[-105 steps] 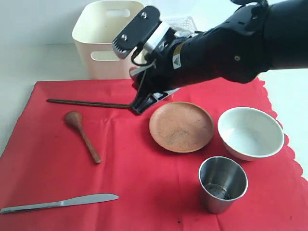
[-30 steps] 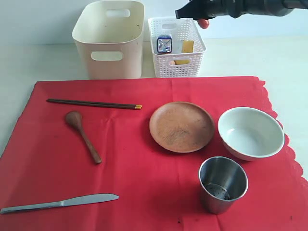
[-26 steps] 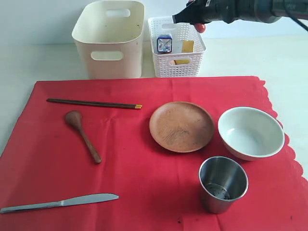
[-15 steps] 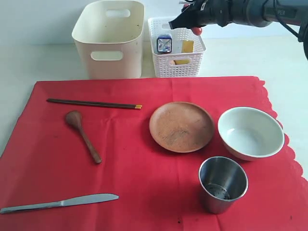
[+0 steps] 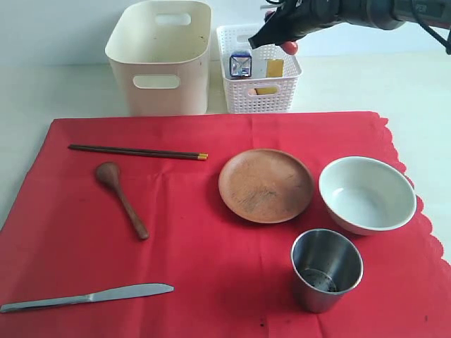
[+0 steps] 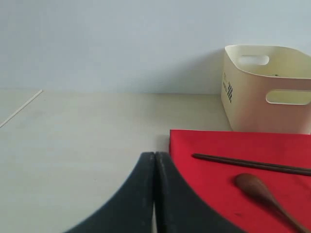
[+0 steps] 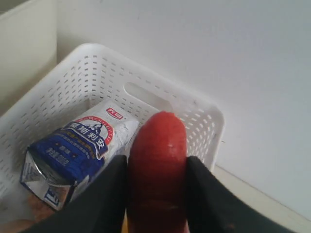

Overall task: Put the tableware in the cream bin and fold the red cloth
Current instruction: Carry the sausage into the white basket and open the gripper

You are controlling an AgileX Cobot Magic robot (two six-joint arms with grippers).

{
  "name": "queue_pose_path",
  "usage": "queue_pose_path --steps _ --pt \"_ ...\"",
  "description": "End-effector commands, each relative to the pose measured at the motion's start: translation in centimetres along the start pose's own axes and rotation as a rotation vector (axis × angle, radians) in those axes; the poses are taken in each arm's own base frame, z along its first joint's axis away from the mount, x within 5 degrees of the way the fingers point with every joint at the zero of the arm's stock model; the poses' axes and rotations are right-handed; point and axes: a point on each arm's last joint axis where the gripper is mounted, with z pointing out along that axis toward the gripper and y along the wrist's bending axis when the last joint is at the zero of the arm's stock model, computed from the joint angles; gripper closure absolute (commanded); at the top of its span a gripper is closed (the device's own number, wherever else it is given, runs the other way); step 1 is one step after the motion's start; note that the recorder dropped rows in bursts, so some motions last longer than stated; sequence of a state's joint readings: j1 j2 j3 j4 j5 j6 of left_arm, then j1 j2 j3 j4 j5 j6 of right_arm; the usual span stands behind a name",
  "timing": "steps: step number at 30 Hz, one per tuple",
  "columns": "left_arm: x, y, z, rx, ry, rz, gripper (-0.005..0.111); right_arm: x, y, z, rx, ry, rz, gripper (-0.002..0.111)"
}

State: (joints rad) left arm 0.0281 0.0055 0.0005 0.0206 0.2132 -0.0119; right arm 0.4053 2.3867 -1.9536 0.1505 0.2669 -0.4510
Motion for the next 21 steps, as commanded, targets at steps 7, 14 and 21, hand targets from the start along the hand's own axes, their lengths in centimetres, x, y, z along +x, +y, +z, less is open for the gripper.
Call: queue_pose_path --steps 7,14,21 --pt "-0.06 0.01 -0.05 -0.002 -0.008 0.001 0.107 -1.73 0.65 -0.54 0.006 -0.092 -0.024 0.102" --pt "-0.06 0.01 -0.05 -0.002 -0.008 0.001 0.107 -1.68 0.13 -0.56 0.019 -0.099 -0.021 0.078" --pt "-0.06 0.01 -0.05 -0.002 -0.008 0.001 0.107 -1.67 -0.11 -0.57 0.027 -0.104 -0.022 0.072"
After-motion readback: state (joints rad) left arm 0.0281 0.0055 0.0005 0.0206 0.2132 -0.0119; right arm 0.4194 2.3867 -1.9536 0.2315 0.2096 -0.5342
